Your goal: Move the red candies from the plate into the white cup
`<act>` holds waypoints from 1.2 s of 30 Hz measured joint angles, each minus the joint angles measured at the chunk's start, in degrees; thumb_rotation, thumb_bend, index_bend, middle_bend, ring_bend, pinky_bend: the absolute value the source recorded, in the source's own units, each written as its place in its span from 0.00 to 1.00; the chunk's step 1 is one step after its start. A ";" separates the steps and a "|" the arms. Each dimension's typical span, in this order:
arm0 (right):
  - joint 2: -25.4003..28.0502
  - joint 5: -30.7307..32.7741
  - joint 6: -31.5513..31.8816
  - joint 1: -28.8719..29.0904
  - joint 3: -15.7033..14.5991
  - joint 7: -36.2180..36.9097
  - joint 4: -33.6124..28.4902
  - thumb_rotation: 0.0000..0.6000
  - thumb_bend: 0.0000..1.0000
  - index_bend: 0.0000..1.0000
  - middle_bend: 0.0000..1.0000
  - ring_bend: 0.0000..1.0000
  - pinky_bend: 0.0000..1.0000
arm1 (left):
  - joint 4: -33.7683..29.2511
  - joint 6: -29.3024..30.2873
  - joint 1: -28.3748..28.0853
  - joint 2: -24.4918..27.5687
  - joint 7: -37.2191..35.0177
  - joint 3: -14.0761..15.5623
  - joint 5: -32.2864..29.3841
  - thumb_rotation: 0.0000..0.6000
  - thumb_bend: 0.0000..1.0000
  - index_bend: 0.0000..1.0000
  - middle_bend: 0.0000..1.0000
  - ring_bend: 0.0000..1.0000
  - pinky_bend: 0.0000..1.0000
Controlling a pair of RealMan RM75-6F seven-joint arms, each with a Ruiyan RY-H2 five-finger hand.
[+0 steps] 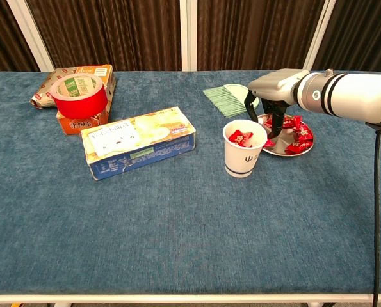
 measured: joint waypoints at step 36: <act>-4.69 -0.88 -4.44 -0.08 1.75 -0.71 7.41 1.00 0.13 0.55 1.00 1.00 1.00 | 1.90 -0.95 -0.22 -0.66 -2.14 0.11 -0.26 0.27 0.09 0.17 0.16 0.10 0.20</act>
